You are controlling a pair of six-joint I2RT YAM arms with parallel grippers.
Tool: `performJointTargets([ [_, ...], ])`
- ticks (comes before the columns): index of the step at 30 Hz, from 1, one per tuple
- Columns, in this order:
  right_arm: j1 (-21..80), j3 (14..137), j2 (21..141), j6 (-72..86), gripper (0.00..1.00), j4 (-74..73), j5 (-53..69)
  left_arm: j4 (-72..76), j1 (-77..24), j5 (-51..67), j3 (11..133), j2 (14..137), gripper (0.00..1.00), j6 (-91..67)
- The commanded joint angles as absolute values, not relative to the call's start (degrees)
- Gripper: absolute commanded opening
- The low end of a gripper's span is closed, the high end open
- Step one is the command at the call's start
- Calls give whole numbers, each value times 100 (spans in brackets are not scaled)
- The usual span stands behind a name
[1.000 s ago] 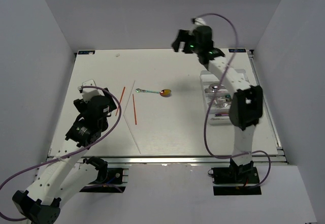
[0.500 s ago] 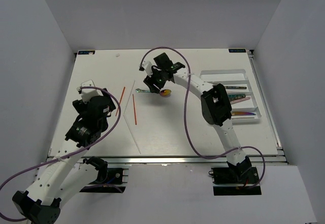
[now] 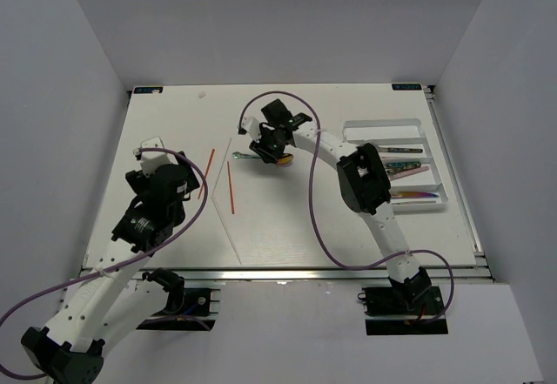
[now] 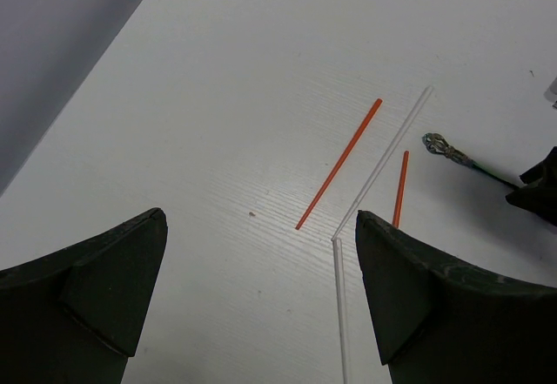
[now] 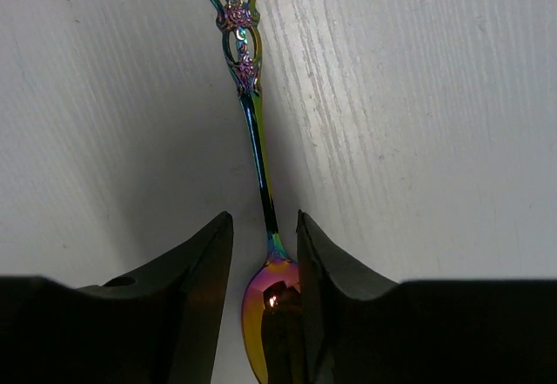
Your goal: Sort the eating utensils into containers
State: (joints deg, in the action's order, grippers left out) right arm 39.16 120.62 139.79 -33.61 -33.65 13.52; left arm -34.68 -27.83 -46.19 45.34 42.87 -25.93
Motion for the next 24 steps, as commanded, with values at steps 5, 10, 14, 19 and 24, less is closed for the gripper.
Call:
performJointTargets([
  [5,3973,12111,14264,-3516,30,-3041,1212,-3375,-2751,-4518,4518,4289,98,-2531],
  [10,3920,12182,14370,-3586,0,-3480,1239,-3375,-2751,-4509,4526,4263,98,-2523],
  [14,3867,11664,14037,-3621,0,-3560,1301,-3366,-2751,-4500,4526,4236,98,-2522],
  [19,3613,11049,13211,-3192,0,-3087,1581,-3375,-2751,-4500,4526,4219,98,-2522],
  [24,3200,10293,12272,-1865,0,-2084,2188,-3393,-2751,-4526,4526,4201,98,-2540],
])
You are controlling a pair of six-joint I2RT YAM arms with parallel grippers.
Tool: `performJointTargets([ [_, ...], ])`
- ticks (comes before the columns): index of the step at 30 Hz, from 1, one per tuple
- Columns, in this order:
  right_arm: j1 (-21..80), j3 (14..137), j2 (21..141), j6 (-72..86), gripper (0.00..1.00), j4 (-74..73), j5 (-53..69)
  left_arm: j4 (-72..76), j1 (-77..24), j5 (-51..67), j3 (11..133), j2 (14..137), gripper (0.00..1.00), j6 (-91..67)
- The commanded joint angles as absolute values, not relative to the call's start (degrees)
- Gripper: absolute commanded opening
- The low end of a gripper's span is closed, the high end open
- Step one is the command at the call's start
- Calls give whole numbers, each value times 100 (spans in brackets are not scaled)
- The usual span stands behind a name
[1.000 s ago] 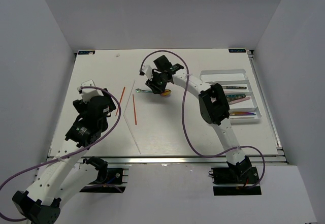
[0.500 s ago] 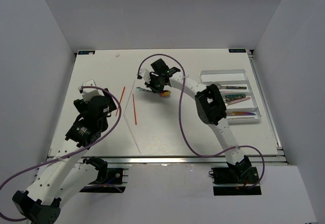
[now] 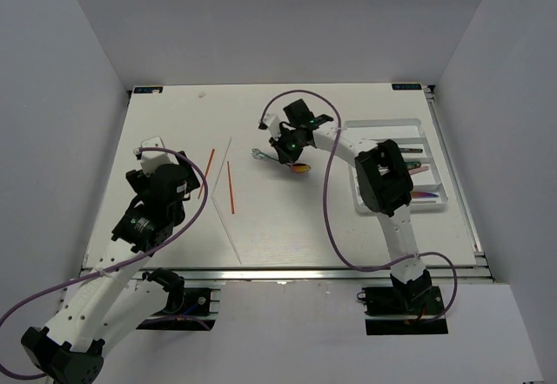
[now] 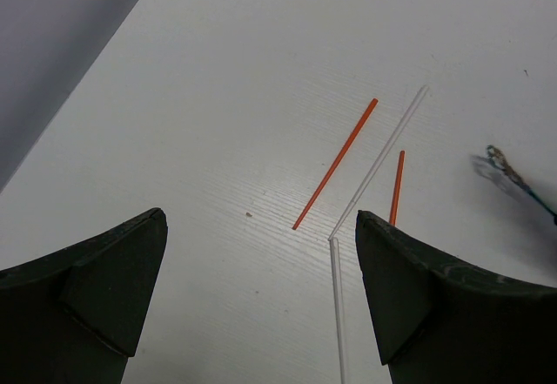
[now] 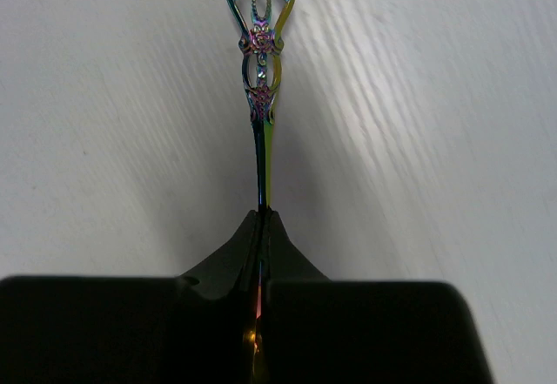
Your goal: Sort the eating utensils into containers
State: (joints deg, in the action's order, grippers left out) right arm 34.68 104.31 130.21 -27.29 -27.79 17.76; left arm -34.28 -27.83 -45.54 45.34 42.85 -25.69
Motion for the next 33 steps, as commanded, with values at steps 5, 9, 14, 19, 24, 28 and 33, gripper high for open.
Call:
performJointTargets([
  [5,2971,10012,11892,-1004,0,-1539,1952,-3401,-2751,-4535,4526,4210,98,-2540],
  [9,2420,9362,11209,817,0,-749,1251,-3410,-2751,-4562,4526,4201,98,-2549],
  [14,1461,7755,10050,3581,0,-64,-1402,-3401,-2751,-4544,4526,4227,98,-2549],
  [19,818,6566,9290,5823,0,247,-3353,-3401,-2751,-4544,4535,4210,98,-2549],
  [24,467,6995,9658,6817,0,-622,-3893,-3410,-2751,-4553,4526,4201,98,-2549],
  [28,369,7058,9878,7399,0,-983,-3955,-3393,-2751,-4518,4526,4227,98,-2549],
  [33,360,6988,10160,8147,0,-1091,-3903,-3384,-2751,-4509,4518,4271,98,-2540],
])
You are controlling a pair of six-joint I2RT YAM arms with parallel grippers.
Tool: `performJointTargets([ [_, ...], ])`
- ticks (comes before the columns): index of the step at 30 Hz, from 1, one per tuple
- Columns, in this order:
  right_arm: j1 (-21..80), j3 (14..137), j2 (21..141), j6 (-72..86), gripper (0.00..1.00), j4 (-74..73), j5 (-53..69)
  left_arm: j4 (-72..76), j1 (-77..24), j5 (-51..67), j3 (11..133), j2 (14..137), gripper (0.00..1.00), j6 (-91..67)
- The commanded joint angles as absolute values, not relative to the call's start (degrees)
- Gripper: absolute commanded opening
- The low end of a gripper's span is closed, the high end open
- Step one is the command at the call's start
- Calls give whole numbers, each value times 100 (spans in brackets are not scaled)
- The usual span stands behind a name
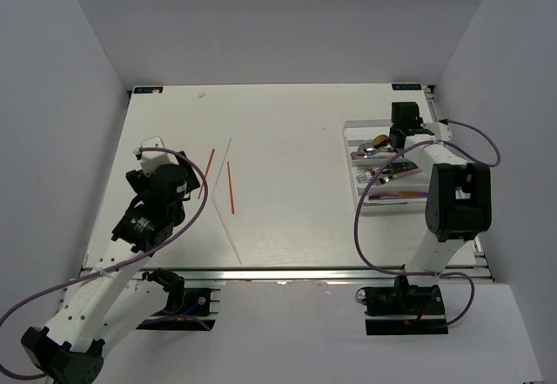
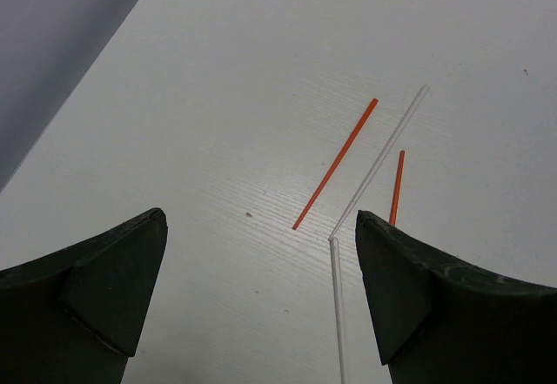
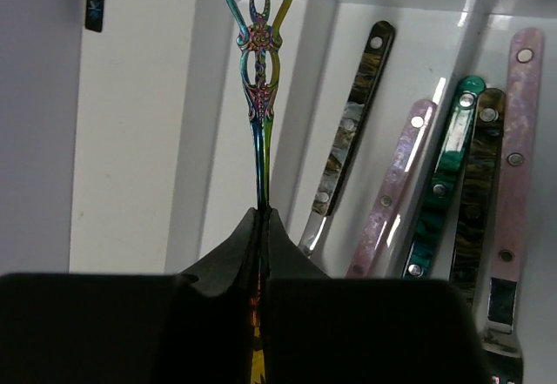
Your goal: Sort the eating utensils into containers
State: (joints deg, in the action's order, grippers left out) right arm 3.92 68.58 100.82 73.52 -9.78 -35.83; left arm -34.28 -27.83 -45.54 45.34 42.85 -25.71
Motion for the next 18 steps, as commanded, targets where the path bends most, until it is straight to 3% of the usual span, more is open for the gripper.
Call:
performJointTargets([
  [1,369,6979,10178,8156,0,-1029,-3815,-3375,-2751,-4509,4518,4280,98,-2540],
  [4,360,6874,10248,8253,0,-941,-3649,-3366,-2751,-4518,4518,4280,98,-2531],
  [7,360,6584,10126,8034,50,-214,-3481,-3366,-2751,-4509,4518,4333,98,-2523],
  [8,360,6557,10116,7929,51,-176,-3446,-3366,-2751,-4500,4518,4342,98,-2522],
  [9,360,6583,10099,7884,66,-193,-3367,-3366,-2751,-4509,4518,4350,98,-2522],
  [10,369,6653,10090,7771,72,-193,-3331,-3375,-2751,-4509,4526,4359,98,-2522],
  [14,360,6663,9809,7437,81,-220,-3165,-3375,-2751,-4553,4535,4386,98,-2531],
  [16,404,6601,9538,6485,89,481,-2639,-3410,-2751,-4500,4605,4561,98,-2557],
  [18,544,6801,9449,5822,89,694,-2147,-3497,-2751,-4203,4798,4815,98,-2689],
])
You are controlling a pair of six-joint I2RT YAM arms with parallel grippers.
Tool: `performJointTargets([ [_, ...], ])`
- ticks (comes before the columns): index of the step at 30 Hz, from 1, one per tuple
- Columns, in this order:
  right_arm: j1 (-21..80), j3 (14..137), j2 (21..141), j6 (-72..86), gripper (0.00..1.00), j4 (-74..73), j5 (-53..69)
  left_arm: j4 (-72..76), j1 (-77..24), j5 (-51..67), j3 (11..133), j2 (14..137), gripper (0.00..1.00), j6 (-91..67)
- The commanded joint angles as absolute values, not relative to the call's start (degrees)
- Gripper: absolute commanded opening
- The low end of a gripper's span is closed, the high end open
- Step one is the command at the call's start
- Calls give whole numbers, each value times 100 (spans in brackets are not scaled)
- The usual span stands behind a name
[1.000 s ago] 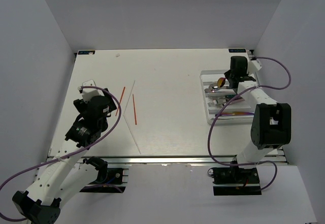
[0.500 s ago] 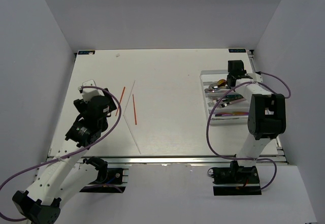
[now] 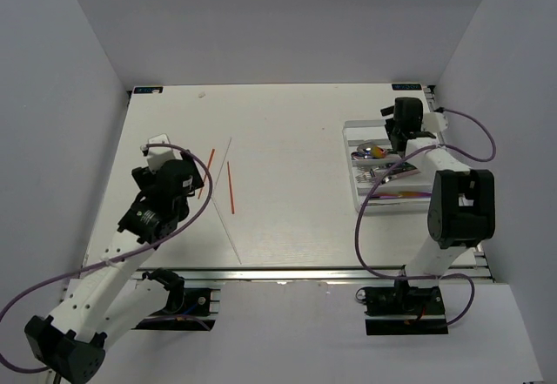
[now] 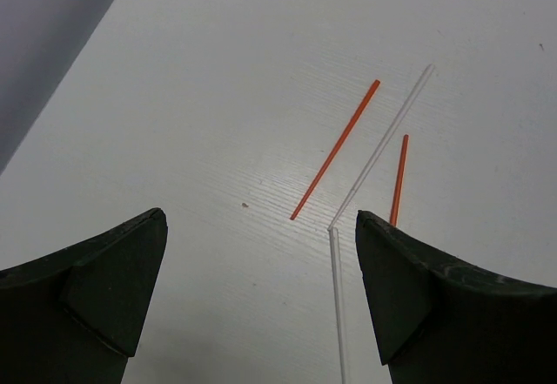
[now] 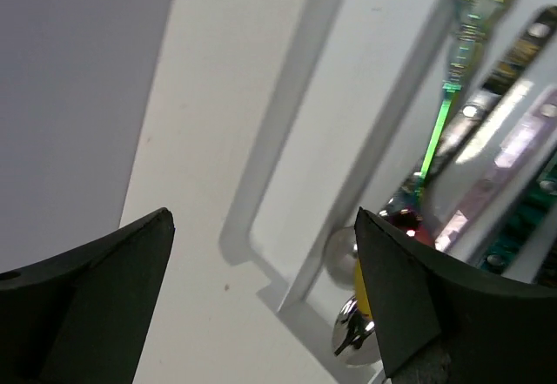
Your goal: Sort the eating utensils into containers
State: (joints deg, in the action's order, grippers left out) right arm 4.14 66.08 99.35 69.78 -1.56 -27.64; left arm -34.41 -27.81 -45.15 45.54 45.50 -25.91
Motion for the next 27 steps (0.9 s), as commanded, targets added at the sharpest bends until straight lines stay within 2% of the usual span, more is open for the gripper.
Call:
performJointTargets([
  [1,641,6933,9405,5409,89,694,-1971,-3533,-2751,-4001,4886,5156,98,-2846],
  [2,877,7169,9396,4526,89,703,-1812,-3472,-2751,-3738,5026,5342,98,-2865],
  [5,1475,7505,9334,3284,89,37,-1565,-3515,-2751,-3156,5299,6238,96,-3110],
  [10,2677,7200,8983,2392,89,-1151,-1739,-3603,-2751,-2945,5625,7258,94,-3558],
  [16,3014,5793,8245,2461,89,-1046,-1248,-3789,-2839,-2901,4846,7313,88,-5087],
  [20,3111,5362,7928,2522,89,-941,-1108,-3278,-2874,-2391,4403,7496,66,-5299],
  [27,3287,5010,7638,2452,89,-809,-932,-3130,-2865,-2654,4386,8129,65,-5327],
])
